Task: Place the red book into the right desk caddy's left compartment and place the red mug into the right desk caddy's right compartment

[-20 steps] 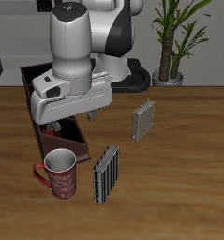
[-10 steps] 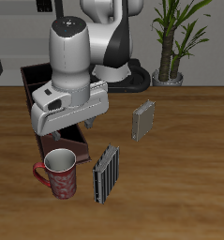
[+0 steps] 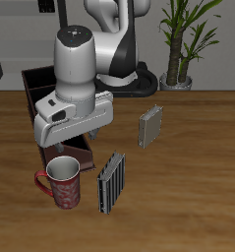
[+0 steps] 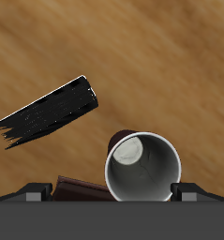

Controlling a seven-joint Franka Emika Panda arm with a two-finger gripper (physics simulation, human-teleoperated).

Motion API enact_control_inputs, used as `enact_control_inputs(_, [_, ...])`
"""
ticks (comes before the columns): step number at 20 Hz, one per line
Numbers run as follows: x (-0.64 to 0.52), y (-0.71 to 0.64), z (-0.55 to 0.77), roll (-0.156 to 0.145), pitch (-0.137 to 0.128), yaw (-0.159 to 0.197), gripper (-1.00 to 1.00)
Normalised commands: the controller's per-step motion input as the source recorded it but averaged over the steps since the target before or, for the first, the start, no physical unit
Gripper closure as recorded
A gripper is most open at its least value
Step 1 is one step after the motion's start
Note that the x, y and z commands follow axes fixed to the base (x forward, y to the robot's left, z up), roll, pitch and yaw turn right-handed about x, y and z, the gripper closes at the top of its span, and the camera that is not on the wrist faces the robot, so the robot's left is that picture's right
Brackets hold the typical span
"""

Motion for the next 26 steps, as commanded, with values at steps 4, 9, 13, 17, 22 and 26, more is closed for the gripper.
enact_control_inputs(4, [0.08,0.01,-0.1,-0.017,-0.004,0.013,-1.0])
enact_control_inputs(9, [0.02,0.04,-0.23,-0.003,-0.009,-0.031,-1.0])
enact_control_inputs(13, [0.03,0.03,-0.21,-0.002,0.007,-0.007,-1.0])
enact_control_inputs(17, [0.02,0.09,-0.31,0.01,0.025,0.007,-1.0])
enact_control_inputs(22, [-0.01,-0.03,-0.13,-0.008,0.01,0.001,-1.0])
enact_control_inputs(26, [-0.07,-0.06,-0.24,0.001,0.015,-0.032,-1.0])
